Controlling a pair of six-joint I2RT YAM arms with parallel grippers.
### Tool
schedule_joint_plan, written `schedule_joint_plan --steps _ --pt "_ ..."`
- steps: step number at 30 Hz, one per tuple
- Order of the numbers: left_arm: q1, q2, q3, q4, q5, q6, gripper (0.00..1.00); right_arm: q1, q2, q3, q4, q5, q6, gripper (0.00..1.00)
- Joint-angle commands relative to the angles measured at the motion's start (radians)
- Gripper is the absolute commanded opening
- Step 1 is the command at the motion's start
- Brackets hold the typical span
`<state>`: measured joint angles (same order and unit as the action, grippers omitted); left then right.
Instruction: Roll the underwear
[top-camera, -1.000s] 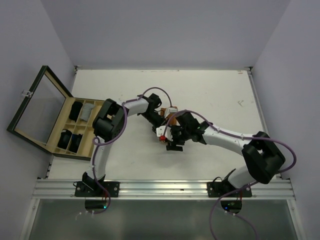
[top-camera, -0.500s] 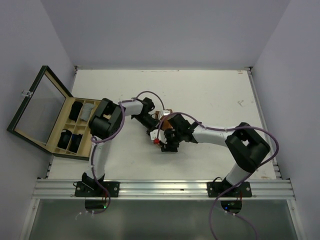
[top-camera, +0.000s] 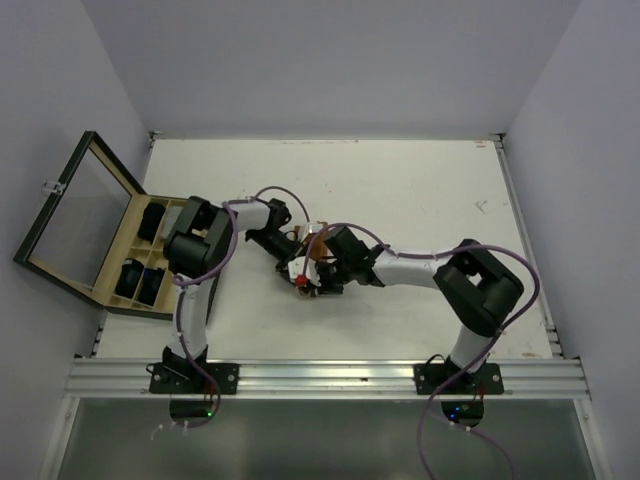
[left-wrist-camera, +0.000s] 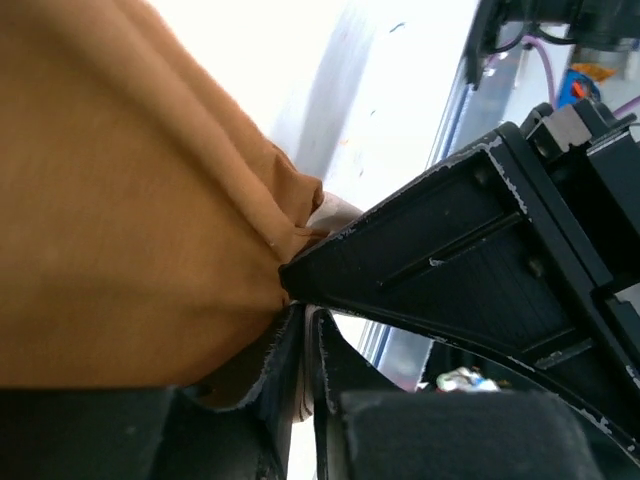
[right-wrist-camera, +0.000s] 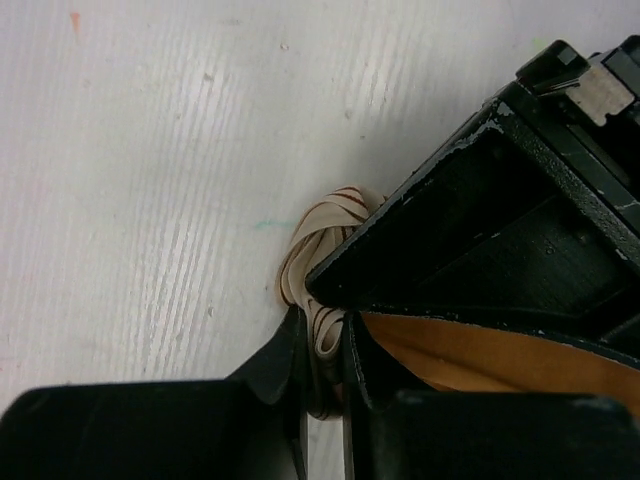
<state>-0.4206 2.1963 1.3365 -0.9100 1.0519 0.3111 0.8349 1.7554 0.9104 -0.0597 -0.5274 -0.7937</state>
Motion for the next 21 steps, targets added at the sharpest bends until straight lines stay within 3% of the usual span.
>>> schedule_joint_plan --steps 1,5,11,14,21 --pt "0.003 -0.038 -0.068 0.189 -0.372 0.028 0.19 0.021 0.082 0.008 0.026 -0.069 0.066 0.0" --pt "0.014 -0.197 -0.103 0.253 -0.337 -0.007 0.37 0.004 0.108 0.008 0.038 -0.124 0.091 0.0" --pt "0.117 -0.472 -0.154 0.399 -0.32 -0.089 0.44 -0.055 0.159 0.025 0.096 -0.242 0.238 0.0" --pt "0.189 -0.613 -0.212 0.45 -0.355 -0.023 0.44 -0.109 0.21 0.05 0.142 -0.334 0.362 0.0" --pt "0.201 -0.958 -0.488 0.494 -0.382 0.391 0.43 -0.194 0.378 0.119 0.311 -0.506 0.698 0.0"
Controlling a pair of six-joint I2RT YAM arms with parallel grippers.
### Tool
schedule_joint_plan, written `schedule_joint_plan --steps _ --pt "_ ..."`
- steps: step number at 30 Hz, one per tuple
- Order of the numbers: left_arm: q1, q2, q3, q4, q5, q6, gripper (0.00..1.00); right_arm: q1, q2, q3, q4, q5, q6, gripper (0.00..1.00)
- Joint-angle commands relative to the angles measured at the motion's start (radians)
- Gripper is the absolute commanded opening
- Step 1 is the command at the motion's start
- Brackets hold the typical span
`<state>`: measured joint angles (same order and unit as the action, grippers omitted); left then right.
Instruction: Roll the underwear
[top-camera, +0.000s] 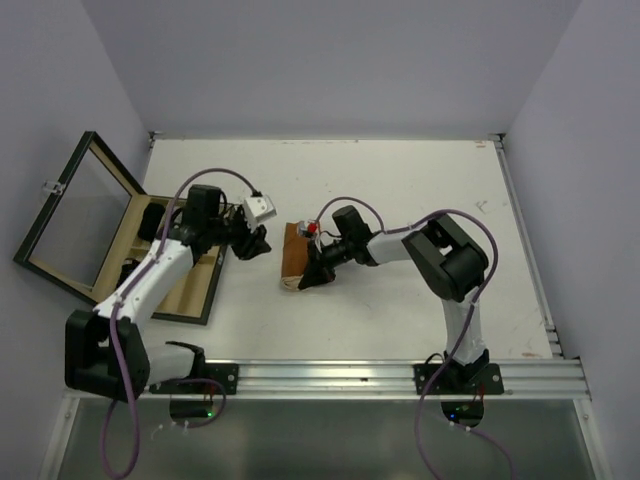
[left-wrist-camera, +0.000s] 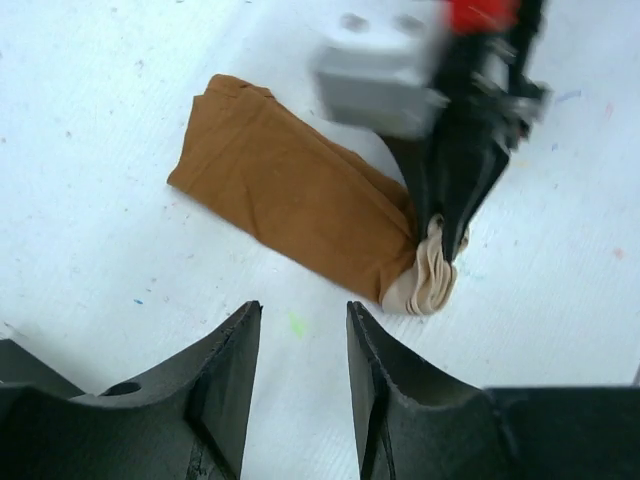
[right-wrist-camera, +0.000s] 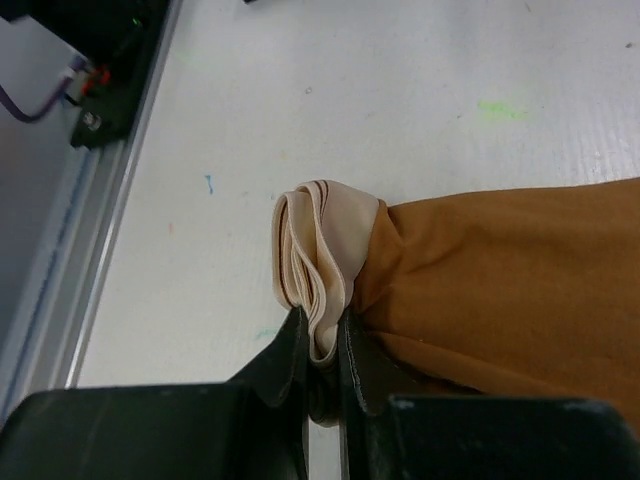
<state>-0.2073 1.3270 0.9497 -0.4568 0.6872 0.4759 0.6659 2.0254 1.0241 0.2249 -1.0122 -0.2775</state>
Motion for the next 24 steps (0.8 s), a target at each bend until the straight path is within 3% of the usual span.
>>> schedule_joint_plan --steps 1,5,6,12,24 --pt "-0.017 -0.113 -0.155 0.049 -0.017 0.262 0.43 -0.029 0.148 0.033 0.021 -0.029 0.213 0.0" --pt "-0.125 -0.21 -0.29 0.087 -0.099 0.424 0.44 -0.041 0.219 0.091 0.024 -0.066 0.309 0.0" --pt "-0.206 -0.247 -0.316 0.14 -0.136 0.455 0.44 -0.045 0.232 0.097 0.043 -0.078 0.329 0.0" --pt "-0.403 -0.258 -0.427 0.271 -0.256 0.524 0.47 -0.06 0.268 0.105 0.093 -0.086 0.4 0.0" --pt "-0.484 -0.062 -0.413 0.473 -0.359 0.503 0.52 -0.06 0.266 0.103 0.039 -0.08 0.35 0.0"
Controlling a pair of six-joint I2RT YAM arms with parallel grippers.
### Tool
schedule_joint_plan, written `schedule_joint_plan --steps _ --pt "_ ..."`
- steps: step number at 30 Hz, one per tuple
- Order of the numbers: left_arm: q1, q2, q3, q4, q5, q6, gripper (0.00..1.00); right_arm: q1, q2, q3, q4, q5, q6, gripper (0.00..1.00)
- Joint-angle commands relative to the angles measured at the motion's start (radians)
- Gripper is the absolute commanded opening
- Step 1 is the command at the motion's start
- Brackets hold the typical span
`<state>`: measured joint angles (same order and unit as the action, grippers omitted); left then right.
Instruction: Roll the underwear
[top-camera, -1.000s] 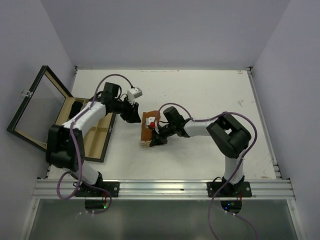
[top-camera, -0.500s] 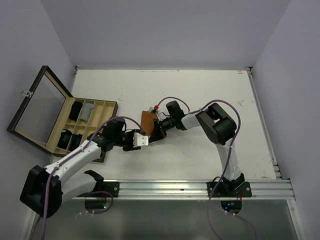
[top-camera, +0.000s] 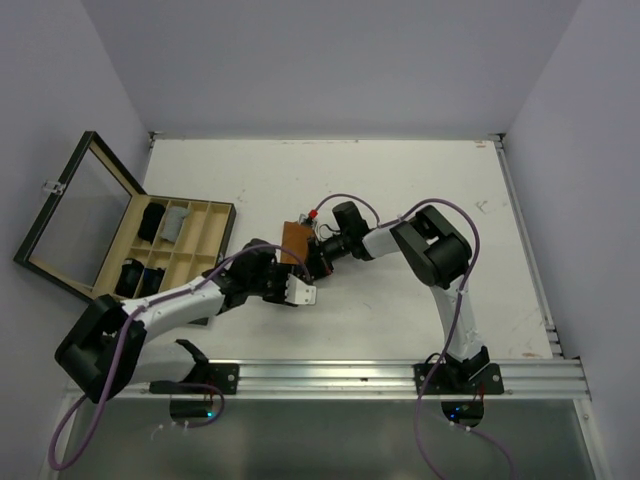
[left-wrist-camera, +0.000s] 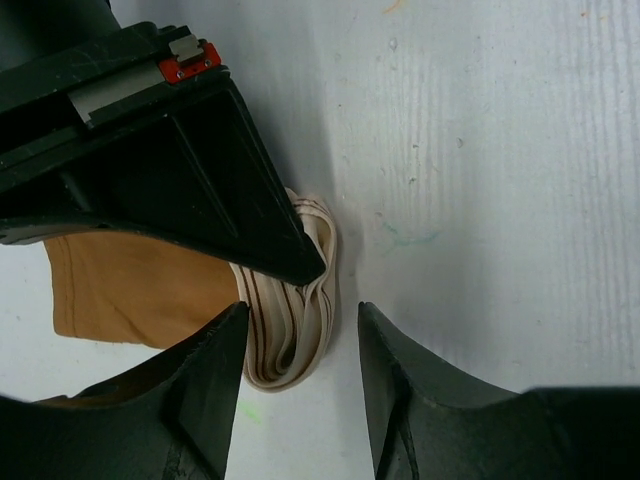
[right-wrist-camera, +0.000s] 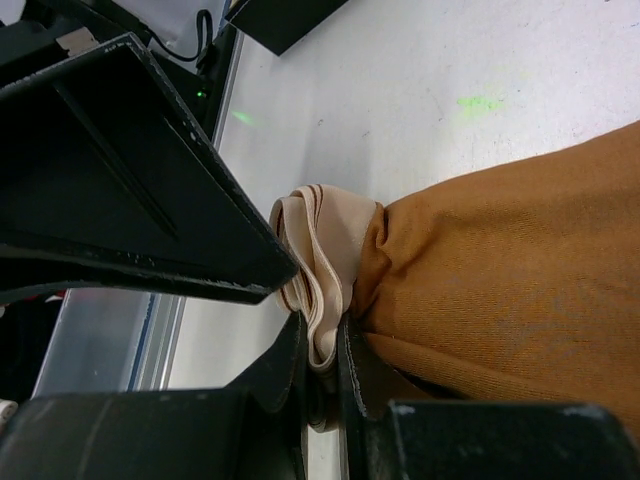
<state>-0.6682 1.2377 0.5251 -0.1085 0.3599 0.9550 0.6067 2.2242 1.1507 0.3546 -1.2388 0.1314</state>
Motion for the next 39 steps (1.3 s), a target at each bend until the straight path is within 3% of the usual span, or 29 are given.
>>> schedule_joint_plan --steps 1,6,9,10,13,15,17,24,29,34,38,39 --pt "-0.025 0.037 0.01 0.131 -0.041 0.024 0.53 -0.002 0.068 -0.025 -0.091 0.147 -0.065 0.0" --pt "-0.025 0.121 0.026 0.142 -0.081 0.01 0.52 -0.002 0.064 -0.028 -0.104 0.147 -0.082 0.0" --pt "-0.027 0.158 0.044 0.113 -0.081 -0.002 0.37 -0.002 0.057 -0.031 -0.108 0.148 -0.092 0.0" --pt "-0.027 0.167 0.049 0.075 -0.084 -0.008 0.26 -0.002 0.054 -0.032 -0.108 0.145 -0.093 0.0" --pt "-0.027 0.206 0.076 0.004 -0.072 -0.022 0.09 -0.002 0.037 -0.034 -0.109 0.147 -0.102 0.02" --pt "-0.027 0.232 0.09 -0.064 -0.055 -0.028 0.0 -0.004 0.011 -0.028 -0.129 0.154 -0.108 0.21" --pt "-0.027 0.262 0.114 -0.108 -0.032 -0.035 0.0 -0.015 -0.012 -0.013 -0.143 0.165 -0.121 0.41" --pt "-0.022 0.403 0.216 -0.345 0.04 -0.058 0.0 -0.09 -0.147 0.13 -0.457 0.245 -0.311 0.74" --pt "0.021 0.548 0.379 -0.508 0.178 -0.07 0.0 -0.203 -0.282 0.124 -0.54 0.295 -0.361 0.75" --pt "0.136 0.817 0.602 -0.765 0.319 -0.044 0.0 -0.285 -0.457 0.011 -0.623 0.37 -0.471 0.61" --pt "0.206 0.969 0.748 -0.868 0.402 -0.055 0.0 -0.286 -0.621 -0.043 -0.738 0.412 -0.607 0.4" --pt "0.209 1.012 0.768 -0.884 0.399 -0.061 0.0 -0.283 -0.673 -0.054 -0.778 0.409 -0.633 0.39"
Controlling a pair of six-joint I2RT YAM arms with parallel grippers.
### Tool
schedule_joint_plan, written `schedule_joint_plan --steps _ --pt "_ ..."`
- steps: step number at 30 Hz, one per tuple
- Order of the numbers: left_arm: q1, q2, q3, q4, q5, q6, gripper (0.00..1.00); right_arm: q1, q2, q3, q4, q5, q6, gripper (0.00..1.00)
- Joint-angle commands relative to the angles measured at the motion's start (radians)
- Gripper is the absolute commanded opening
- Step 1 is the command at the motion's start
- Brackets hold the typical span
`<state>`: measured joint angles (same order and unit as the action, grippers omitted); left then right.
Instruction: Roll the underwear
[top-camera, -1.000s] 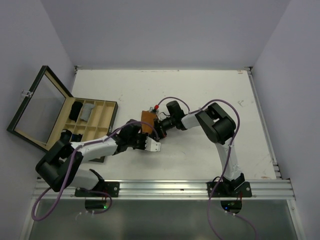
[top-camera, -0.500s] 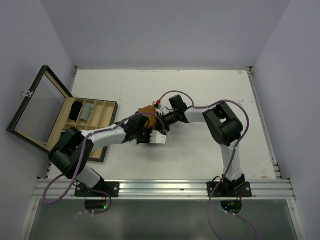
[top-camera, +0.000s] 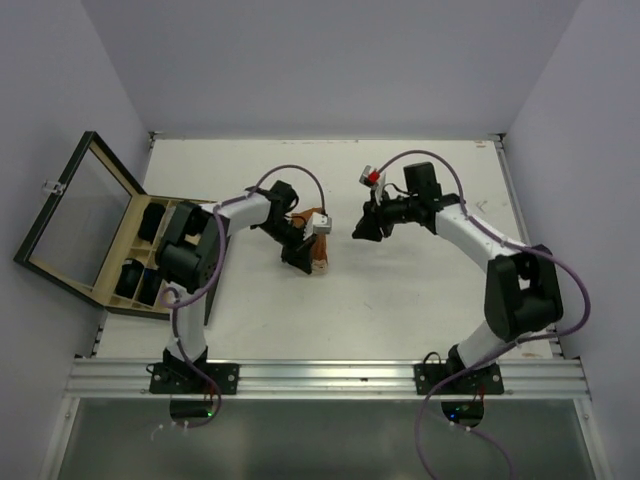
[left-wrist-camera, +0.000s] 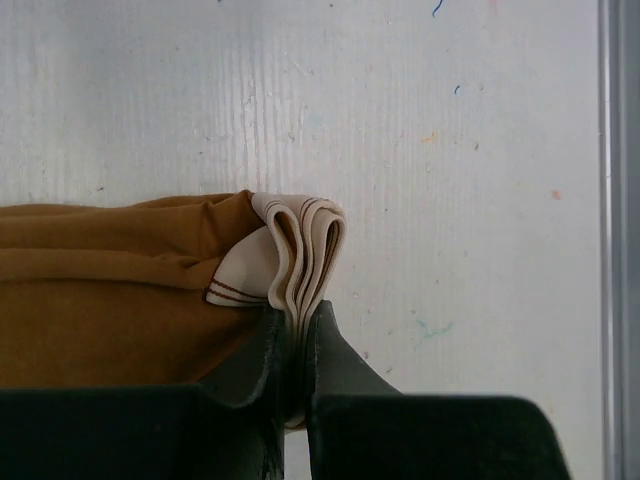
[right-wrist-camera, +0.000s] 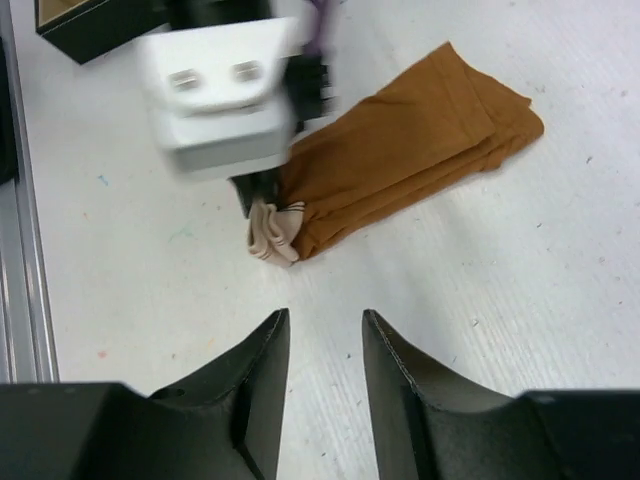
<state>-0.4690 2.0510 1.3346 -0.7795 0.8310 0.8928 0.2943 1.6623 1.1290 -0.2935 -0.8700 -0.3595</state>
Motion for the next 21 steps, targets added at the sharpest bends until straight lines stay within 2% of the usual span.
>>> schedule_joint_plan --steps 1,4,6,12,21 --pt "0.01 0.221 -0.008 -0.219 -0.076 -0.002 0.0 0.038 -0.142 -0.05 -0.145 0.039 -0.182 0.38" --pt "0.013 0.308 0.075 -0.26 -0.093 -0.002 0.0 0.083 -0.203 -0.078 -0.196 0.075 -0.26 0.37" --pt "0.012 0.36 0.109 -0.28 -0.096 -0.011 0.0 0.161 -0.211 -0.093 -0.194 0.17 -0.292 0.39" --pt "0.012 0.451 0.212 -0.32 -0.101 -0.026 0.02 0.336 -0.161 -0.129 -0.041 0.302 -0.343 0.4" --pt "0.018 0.477 0.212 -0.36 -0.151 -0.002 0.03 0.463 -0.055 -0.179 0.089 0.322 -0.499 0.52"
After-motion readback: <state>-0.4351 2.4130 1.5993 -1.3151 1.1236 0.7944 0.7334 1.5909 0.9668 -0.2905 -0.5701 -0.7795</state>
